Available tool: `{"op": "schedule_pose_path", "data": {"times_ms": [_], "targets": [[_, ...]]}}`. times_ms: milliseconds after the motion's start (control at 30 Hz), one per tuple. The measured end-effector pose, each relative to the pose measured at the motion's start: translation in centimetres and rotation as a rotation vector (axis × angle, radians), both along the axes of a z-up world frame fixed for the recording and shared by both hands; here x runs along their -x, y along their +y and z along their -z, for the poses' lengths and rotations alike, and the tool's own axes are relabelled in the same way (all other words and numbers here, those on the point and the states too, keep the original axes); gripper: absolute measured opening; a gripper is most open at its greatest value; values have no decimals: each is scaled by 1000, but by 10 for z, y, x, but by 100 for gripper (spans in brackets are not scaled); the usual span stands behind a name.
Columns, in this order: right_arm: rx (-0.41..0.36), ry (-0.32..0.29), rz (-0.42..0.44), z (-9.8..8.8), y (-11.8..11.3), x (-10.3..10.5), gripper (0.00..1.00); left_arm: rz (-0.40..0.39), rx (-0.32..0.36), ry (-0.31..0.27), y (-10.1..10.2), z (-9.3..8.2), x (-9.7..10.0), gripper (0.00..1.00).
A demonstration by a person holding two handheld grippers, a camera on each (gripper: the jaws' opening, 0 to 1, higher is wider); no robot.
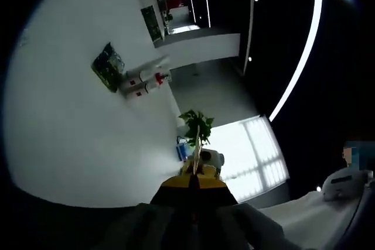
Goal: Arrange the skincare products in the storage area until every visible bottle or jar stands upright without overlapping.
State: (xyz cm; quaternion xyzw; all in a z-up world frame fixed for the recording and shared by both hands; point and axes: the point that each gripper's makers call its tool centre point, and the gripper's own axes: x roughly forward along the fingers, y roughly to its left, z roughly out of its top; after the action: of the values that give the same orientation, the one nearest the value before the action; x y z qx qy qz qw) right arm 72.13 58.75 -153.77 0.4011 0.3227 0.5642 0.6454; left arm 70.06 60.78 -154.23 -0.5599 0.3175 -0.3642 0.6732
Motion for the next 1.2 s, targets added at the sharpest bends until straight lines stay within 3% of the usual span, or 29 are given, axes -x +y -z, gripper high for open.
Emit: {"op": "schedule_pose_path", "data": {"times_ms": [67, 200, 267, 300, 367, 467, 533, 567, 767, 867, 1000, 1067, 1133, 1200], "targets": [[21, -37, 24, 2, -4, -3, 25, -4, 1, 9, 3, 4, -4, 1], [87, -128, 99, 9, -20, -11, 33, -9, -13, 24, 10, 10, -15, 1], [152, -164, 144, 16, -26, -14, 39, -14, -20, 28, 16, 13, -25, 1], [223, -214, 167, 22, -30, -15, 42, -20, -28, 28, 19, 14, -29, 1], [274, -277, 199, 25, -30, -14, 50, -24, -39, 29, 26, 17, -39, 1], [331, -318, 236, 32, -27, -8, 55, -31, -52, 29, 35, 20, -55, 1], [401, -359, 247, 42, -25, -4, 55, -35, -72, 31, 41, 24, -67, 1], [422, -358, 232, 46, -23, 1, 55, -33, -81, 32, 43, 25, -72, 1], [577, -499, 147, 65, -7, 26, 49, -34, -135, 26, 59, 29, -114, 1], [698, -582, 135, 72, -11, 22, 52, -37, -156, 36, 64, 34, -131, 1], [746, -602, 137, 71, -11, 24, 43, -45, -182, 49, 75, 43, -160, 1], [753, -695, 164, 62, -8, 23, 39, -51, -191, 55, 79, 49, -174, 1], [761, -720, 155, 64, -5, 25, 41, -53, -201, 70, 82, 56, -186, 1], [850, -746, 140, 75, -14, 22, 38, -47, -213, 88, 84, 65, -197, 1]]}}
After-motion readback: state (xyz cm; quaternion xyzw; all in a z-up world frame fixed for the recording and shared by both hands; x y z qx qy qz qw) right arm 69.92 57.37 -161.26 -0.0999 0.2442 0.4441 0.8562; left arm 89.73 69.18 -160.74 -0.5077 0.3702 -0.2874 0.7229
